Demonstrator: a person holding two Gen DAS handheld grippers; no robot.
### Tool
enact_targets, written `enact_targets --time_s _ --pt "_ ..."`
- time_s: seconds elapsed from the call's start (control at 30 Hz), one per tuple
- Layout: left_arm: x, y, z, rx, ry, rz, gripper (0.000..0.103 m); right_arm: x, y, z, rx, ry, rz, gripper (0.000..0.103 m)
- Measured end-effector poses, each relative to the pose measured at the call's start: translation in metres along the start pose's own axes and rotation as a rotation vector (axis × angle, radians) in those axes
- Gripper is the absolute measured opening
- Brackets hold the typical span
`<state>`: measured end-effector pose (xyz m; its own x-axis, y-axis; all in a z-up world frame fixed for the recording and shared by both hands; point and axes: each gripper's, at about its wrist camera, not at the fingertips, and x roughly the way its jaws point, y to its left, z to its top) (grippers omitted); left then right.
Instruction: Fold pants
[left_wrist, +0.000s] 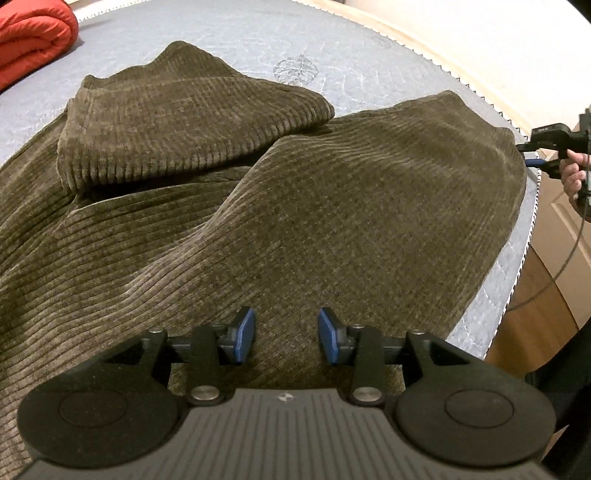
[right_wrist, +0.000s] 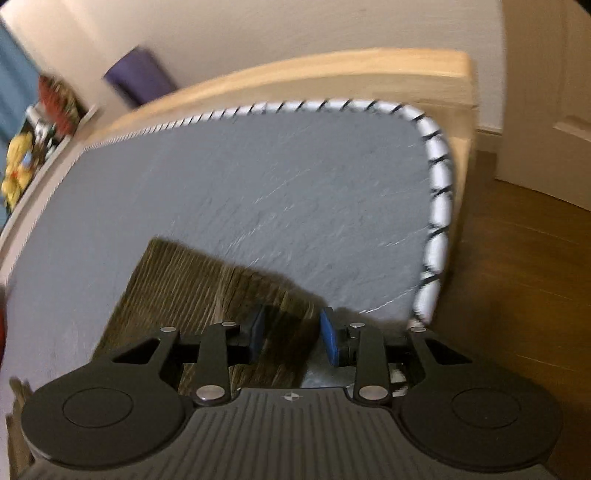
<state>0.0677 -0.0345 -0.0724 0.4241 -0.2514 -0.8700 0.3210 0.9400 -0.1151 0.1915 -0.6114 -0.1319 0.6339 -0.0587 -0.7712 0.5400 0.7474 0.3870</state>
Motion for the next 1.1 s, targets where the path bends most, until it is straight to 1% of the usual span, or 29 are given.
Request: enact_targets --time_s 0.03,0.07,0.1,0.13,0.2,0.23,0.27,0.3,0.33,0.37,0.43,0.47,0.5,0.53,0.57,0.6,0.67,0.7,0.77,0.87,0.9,0.93,0.97,1.0,1.1 --pt "0.0 -0.001 0.0 0.003 0.001 0.001 0.044 0.004 0.002 -0.002 -0.005 0.006 -0.008 0.036" --pt "0.001 -0.001 -0.001 0.005 0.002 0.001 0.044 0.007 0.005 -0.003 -0.017 0.0 -0.015 0.033" --pt "0.0 -0.001 -0.001 0.007 0.002 0.003 0.044 0.007 0.008 -0.002 -0.041 -0.012 -0.023 0.029" --pt "0.0 -0.001 -0.002 0.009 0.001 0.003 0.044 0.01 0.009 -0.001 -0.056 -0.025 -0.032 0.021" --pt "-0.002 -0.001 -0.003 0.004 -0.002 -0.003 0.044 0.0 0.008 -0.002 -0.013 -0.076 -0.042 0.018" --pt "-0.004 0.0 -0.003 0.001 -0.006 -0.011 0.044 -0.012 0.006 -0.002 0.041 -0.126 -0.066 0.017" --pt "-0.005 0.001 -0.003 0.0 -0.01 -0.02 0.044 -0.022 0.005 -0.002 0.078 -0.161 -0.088 0.017" --pt "-0.007 0.002 -0.002 -0.006 -0.013 -0.033 0.044 -0.028 0.006 -0.003 0.089 -0.174 -0.103 0.017" --pt "-0.009 0.003 -0.002 -0.015 -0.016 -0.05 0.044 -0.027 0.011 -0.007 0.074 -0.161 -0.188 0.017" --pt "-0.01 0.003 -0.002 -0.019 -0.017 -0.063 0.044 -0.027 0.011 -0.007 0.074 -0.161 -0.188 0.018" --pt "-0.011 0.004 -0.004 -0.019 -0.014 -0.085 0.044 -0.015 0.011 -0.011 0.087 -0.108 -0.256 0.019" --pt "-0.01 0.003 -0.006 -0.015 -0.007 -0.091 0.044 -0.013 0.01 -0.012 0.107 -0.093 -0.282 0.021" --pt "-0.008 0.002 -0.01 -0.004 0.011 -0.093 0.044 -0.014 0.012 -0.014 0.113 -0.1 -0.315 0.024" --pt "-0.003 0.001 -0.014 0.015 0.045 -0.076 0.042 -0.019 0.016 -0.015 0.102 -0.132 -0.341 0.027" --pt "-0.001 -0.001 -0.019 0.042 0.053 -0.06 0.041 -0.025 0.024 -0.016 0.079 -0.18 -0.364 0.028" --pt "-0.004 -0.005 -0.022 0.081 0.041 -0.049 0.041 -0.033 0.034 -0.018 0.049 -0.234 -0.367 0.03" --pt "-0.011 -0.004 -0.024 0.084 0.05 -0.057 0.04 -0.045 0.051 -0.02 0.008 -0.315 -0.321 0.042" --pt "-0.017 -0.001 -0.024 0.068 0.047 -0.059 0.039 -0.049 0.06 -0.024 -0.014 -0.343 -0.293 0.042" --pt "-0.034 0.007 -0.025 0.049 0.004 -0.034 0.039 -0.059 0.082 -0.031 -0.061 -0.391 -0.227 0.043" --pt "-0.072 0.031 -0.021 -0.009 -0.092 0.005 0.039 -0.073 0.122 -0.046 -0.161 -0.441 -0.103 0.043" --pt "-0.086 0.041 -0.019 -0.03 -0.129 0.031 0.039 -0.077 0.139 -0.053 -0.211 -0.456 -0.061 0.043" --pt "-0.102 0.053 -0.019 -0.049 -0.164 0.065 0.039 -0.082 0.154 -0.061 -0.269 -0.464 -0.017 0.043" --pt "-0.116 0.065 -0.018 -0.067 -0.187 0.093 0.039 -0.09 0.186 -0.082 -0.38 -0.449 0.073 0.043" --pt "-0.13 0.077 -0.018 -0.088 -0.206 0.112 0.039 -0.09 0.186 -0.082 -0.38 -0.449 0.073 0.043" --pt "-0.167 0.123 -0.014 -0.178 -0.251 0.165 0.04 -0.107 0.238 -0.12 -0.512 -0.383 0.201 0.043"
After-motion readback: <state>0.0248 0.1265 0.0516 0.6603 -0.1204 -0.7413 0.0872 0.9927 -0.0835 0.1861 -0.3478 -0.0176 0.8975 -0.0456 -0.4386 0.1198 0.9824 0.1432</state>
